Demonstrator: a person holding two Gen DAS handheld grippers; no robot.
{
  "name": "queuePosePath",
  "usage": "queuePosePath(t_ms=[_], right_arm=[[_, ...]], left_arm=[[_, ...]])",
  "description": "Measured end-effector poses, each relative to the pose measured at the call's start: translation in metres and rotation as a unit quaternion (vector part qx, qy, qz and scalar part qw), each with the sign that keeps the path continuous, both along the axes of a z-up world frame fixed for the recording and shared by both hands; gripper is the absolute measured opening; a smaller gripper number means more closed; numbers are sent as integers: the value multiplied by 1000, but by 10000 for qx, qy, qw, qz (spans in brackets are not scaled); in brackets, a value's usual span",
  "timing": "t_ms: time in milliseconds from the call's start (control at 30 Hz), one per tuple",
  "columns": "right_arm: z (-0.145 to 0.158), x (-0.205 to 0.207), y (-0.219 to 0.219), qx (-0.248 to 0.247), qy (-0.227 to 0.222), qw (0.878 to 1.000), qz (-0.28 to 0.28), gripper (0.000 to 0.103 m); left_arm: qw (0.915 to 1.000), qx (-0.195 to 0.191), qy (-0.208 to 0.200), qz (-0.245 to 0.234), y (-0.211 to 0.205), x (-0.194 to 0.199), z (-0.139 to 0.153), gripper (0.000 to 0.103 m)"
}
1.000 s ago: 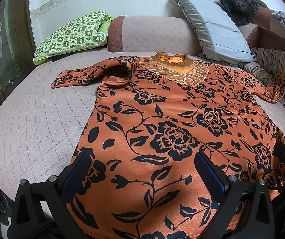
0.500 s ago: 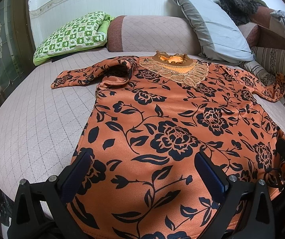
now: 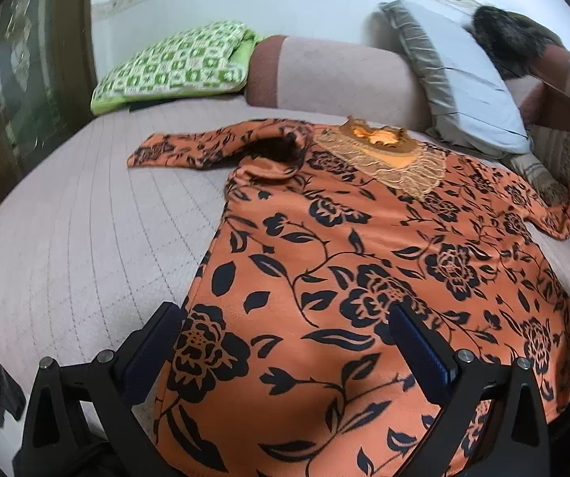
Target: Fold small clothes
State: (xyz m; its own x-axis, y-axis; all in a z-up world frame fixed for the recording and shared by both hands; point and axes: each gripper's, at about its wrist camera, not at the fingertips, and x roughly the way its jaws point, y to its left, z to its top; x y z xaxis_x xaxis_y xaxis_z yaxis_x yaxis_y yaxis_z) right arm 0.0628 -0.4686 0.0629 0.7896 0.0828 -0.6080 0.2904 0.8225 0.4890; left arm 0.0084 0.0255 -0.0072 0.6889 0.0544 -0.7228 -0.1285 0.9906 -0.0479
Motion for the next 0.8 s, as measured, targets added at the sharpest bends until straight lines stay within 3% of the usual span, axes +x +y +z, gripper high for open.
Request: queuePosePath(t_ms=[67,200,367,433,533,567,633,667,800], right_arm=[[-19,32,-53,320,292,9981,-444,101],[-44,74,-125,634,640,9885,-1216,86],[-45,129,-161,-336,851,9792,-1809,83],[-44,145,-173,-446,825,9757,-1979,78],[-52,164,-197,-415,976,9695,-2210,57],[-52,169,-203,-378,978,9680,-2279,38],[-51,173,-204,-286,914,9692,-2270,29],[-49,178,-204,-213,918,9720,-2154,13],[-13,190,-168,-594,643,9851,-1480,8]], left_arm=[[9999,-26,106,32,0,3,-6,103],[9995,112,293,-10,-7,11,-17,103],[9983,203,511,-192,-19,26,-29,103],[9974,226,616,-288,-24,30,-33,103],[9968,232,678,-364,-27,31,-35,103],[9967,218,686,-378,-27,31,-35,103],[9967,162,685,-402,-26,30,-34,103],[9967,126,686,-404,-25,29,-34,103],[9971,-140,631,-394,-19,27,-28,103]])
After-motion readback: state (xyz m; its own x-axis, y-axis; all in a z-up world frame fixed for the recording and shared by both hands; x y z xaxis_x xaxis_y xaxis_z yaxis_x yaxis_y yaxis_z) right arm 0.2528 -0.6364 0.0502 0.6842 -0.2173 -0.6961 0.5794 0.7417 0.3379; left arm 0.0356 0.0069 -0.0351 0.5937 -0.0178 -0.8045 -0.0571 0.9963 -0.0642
